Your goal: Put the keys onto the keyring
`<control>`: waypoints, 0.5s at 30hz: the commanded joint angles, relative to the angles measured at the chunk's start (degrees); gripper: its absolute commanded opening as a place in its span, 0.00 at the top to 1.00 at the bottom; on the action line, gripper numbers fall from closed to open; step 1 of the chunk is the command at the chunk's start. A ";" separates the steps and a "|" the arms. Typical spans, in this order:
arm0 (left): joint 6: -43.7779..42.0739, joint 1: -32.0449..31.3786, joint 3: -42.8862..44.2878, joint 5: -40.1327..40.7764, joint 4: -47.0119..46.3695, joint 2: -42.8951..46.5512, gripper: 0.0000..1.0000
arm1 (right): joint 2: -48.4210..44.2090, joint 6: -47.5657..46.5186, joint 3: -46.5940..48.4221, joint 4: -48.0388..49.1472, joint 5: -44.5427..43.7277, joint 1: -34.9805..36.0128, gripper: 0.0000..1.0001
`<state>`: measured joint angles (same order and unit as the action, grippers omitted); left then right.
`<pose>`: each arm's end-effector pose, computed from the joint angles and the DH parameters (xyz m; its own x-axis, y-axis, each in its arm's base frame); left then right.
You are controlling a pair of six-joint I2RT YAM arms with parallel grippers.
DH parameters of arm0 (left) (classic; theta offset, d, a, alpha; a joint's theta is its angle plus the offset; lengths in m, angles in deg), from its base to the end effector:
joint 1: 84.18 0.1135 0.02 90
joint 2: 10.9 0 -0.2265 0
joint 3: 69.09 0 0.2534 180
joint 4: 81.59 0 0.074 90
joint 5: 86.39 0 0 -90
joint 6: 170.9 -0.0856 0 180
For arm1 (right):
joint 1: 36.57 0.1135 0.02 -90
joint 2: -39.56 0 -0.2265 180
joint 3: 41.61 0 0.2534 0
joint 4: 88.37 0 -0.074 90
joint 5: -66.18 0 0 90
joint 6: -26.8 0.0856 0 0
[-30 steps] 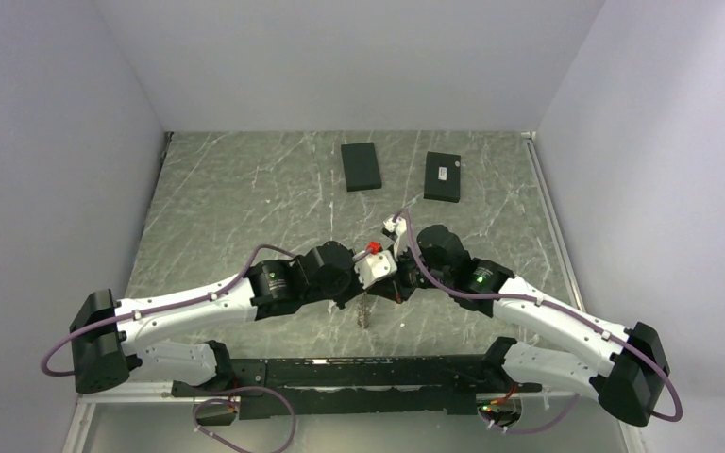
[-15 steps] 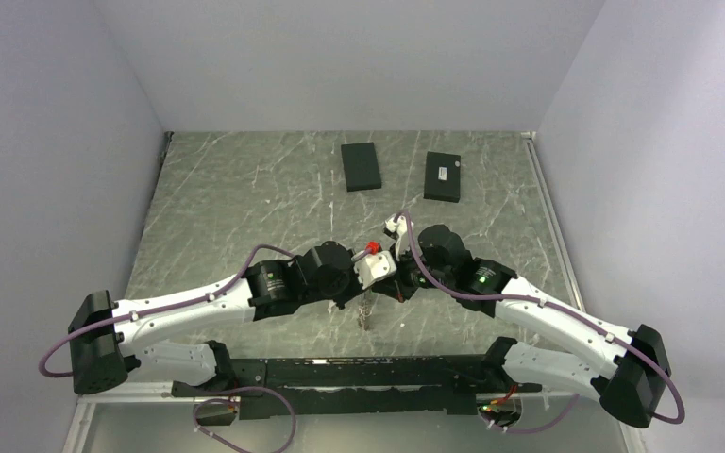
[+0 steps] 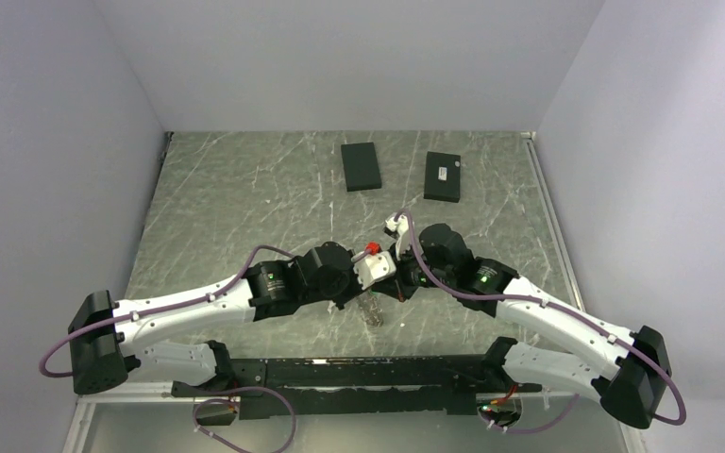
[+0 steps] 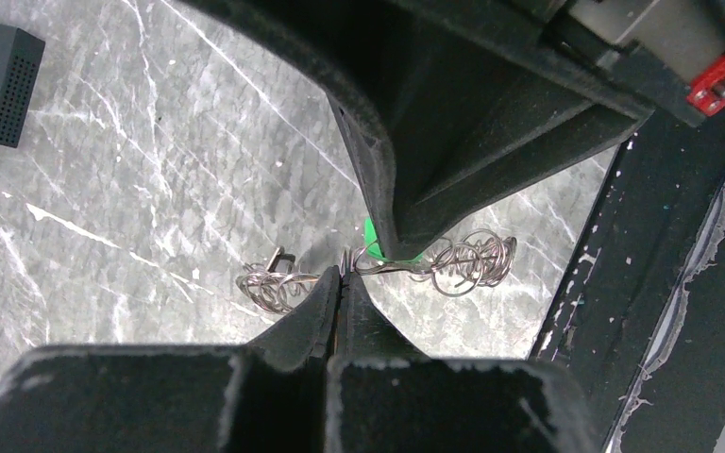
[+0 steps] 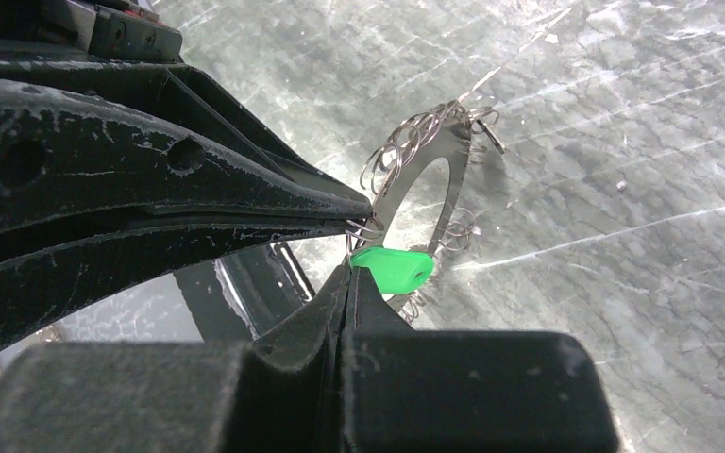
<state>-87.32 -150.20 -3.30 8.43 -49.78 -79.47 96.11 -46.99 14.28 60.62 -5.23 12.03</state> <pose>0.1372 -0.2908 0.2216 -0.1306 0.5678 -0.8127 0.9026 0.4072 0.1395 0.1651 0.2285 0.2181 -0.5820 -0.2600 -0.7705 -0.7581 0.5164 0.3983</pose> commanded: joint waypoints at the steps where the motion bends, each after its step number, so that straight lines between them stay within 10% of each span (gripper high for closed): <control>1: -0.44 -0.16 0.28 -1.76 -2.46 1.04 1.00 | -0.57 -0.74 3.18 2.42 0.29 0.01 1.00; 15: 0.04 -0.16 0.25 -1.95 -2.94 0.11 1.00 | 1.20 -0.04 4.65 3.54 2.79 0.11 1.00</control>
<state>-87.23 -150.15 -3.41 8.30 -49.67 -79.52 96.86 -46.95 15.65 60.47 -4.16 11.94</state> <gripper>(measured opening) 0.012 0.008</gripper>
